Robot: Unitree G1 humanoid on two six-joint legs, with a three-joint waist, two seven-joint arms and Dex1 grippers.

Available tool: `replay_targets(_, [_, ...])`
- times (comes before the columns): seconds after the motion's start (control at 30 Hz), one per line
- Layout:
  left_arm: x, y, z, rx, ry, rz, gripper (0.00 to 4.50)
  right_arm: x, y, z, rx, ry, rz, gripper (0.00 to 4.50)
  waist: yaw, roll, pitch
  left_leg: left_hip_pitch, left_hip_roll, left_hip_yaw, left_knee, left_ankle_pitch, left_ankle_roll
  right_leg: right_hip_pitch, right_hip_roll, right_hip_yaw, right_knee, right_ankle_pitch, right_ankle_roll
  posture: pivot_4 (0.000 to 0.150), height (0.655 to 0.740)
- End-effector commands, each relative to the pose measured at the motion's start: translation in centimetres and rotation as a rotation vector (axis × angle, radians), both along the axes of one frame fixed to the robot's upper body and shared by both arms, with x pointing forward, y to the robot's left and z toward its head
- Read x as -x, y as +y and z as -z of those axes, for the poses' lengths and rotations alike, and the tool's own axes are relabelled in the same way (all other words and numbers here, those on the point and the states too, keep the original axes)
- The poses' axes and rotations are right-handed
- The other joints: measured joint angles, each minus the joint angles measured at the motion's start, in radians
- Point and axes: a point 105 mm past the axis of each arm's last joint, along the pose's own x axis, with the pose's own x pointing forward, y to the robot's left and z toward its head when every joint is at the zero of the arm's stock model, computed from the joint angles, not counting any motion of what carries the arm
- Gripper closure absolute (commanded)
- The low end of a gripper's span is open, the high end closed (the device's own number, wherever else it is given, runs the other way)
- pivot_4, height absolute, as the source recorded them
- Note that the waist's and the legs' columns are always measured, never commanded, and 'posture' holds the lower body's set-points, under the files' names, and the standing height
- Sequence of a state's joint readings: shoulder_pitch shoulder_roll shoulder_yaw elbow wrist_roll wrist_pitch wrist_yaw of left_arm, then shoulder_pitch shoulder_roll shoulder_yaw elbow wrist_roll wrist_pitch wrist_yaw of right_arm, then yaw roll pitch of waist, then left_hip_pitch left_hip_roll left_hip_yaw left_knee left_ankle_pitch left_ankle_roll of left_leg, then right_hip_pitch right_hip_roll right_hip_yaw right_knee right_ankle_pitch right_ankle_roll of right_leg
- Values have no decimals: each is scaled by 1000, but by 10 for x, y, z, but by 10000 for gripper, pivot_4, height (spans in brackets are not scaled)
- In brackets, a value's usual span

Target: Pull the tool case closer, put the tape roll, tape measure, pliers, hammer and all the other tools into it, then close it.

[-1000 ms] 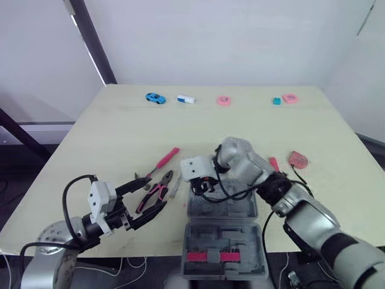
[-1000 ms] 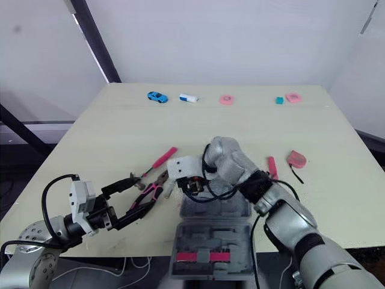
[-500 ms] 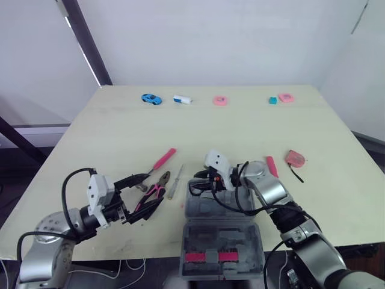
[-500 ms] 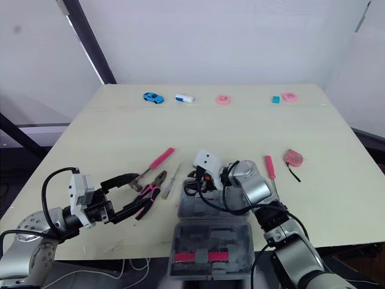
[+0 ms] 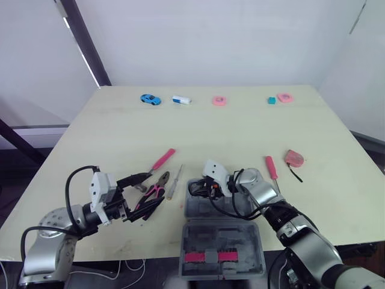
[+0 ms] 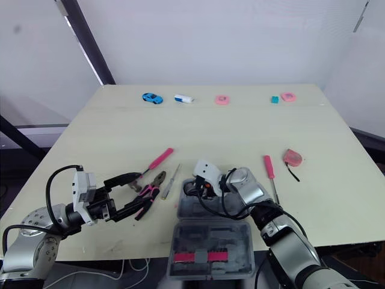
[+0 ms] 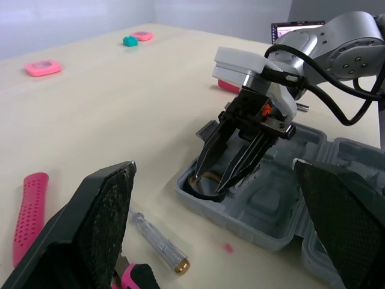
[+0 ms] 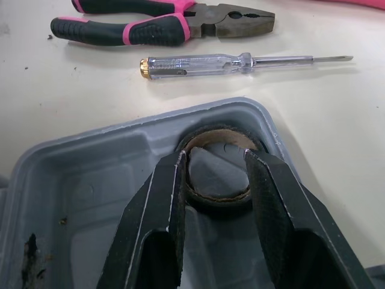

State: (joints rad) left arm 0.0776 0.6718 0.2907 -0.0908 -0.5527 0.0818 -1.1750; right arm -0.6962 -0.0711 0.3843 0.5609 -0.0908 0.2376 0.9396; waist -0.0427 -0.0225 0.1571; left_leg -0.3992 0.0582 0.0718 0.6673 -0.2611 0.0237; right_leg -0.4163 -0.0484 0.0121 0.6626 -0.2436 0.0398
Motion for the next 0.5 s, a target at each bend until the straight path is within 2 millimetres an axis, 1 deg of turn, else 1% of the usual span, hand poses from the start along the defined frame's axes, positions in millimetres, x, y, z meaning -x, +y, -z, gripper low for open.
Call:
replay_targets(0.03, [0, 2, -5, -7, -28, 4, 0, 2, 7, -33, -124, -57, -12, 28909, 1, 0, 0, 0, 0, 0, 0, 0, 0, 0, 0, 0, 0, 0, 0, 1500, 7400])
replay_targets(0.1, [0, 2, -7, 13, -32, -10, 0, 3, 5, -54, -206, -83, -1, 28909, 2, 0, 0, -1, 0, -1, 0, 0, 0, -1, 0, 0, 0, 1, 2, 1500, 7400])
replay_targets(0.13, [-1, 3, -8, 26, -36, -21, 0, 2, -2, -65, -253, -106, 24, 28909, 2, 0, 0, -1, 0, -1, 0, 0, 0, -1, 0, 0, 0, 1, 2, 1500, 7400])
replay_targets(0.17, [-1, 3, -9, 35, -38, -29, 0, 2, -8, -73, -282, -121, 43, 28909, 2, 0, 0, -1, 0, -1, 0, 0, 0, -1, 0, 1, 0, 1, 2, 1500, 7400])
replay_targets(0.23, [-2, 9, -13, 68, -42, -73, 0, -1, -31, -84, -335, -148, 115, 28909, 4, 0, 0, -1, 0, -2, 0, 0, 0, -1, -1, 1, -1, 1, 2, 1500, 7400])
replay_targets(0.3, [-3, 18, -15, 97, -40, -128, 0, -1, -56, -95, -412, -202, 181, 28909, 10, 0, 0, -1, 0, -2, 0, 0, 0, -1, -1, 0, -1, 1, 3, 1500, 7400])
replay_targets(0.37, [-2, 30, -13, 108, -30, -184, 0, -5, -87, -105, -472, -288, 286, 28909, 13, 0, 0, -1, 0, -2, 0, 0, 0, 0, -2, -1, -2, 1, 3, 1500, 7400])
replay_targets(0.4, [-1, 34, -12, 110, -27, -200, 0, -5, -96, -107, -485, -315, 320, 28909, 13, 0, 0, -1, -1, -1, -1, 0, 0, 0, -2, 0, -2, 1, 2, 1500, 7400])
replay_targets(0.47, [2, 48, -7, 111, -11, -265, 0, -2, -133, -106, -492, -327, 438, 28909, 5, 0, 0, -1, -1, -1, -1, 0, 0, 0, -2, 0, -2, 1, 1, 1500, 7400])
replay_targets(0.5, [5, 57, -2, 109, 0, -308, 0, 3, -161, -100, -483, -333, 524, 28909, 4, 0, 0, -1, 0, -1, -1, 0, 0, -1, -1, 1, -2, -1, -1, 1500, 7400])
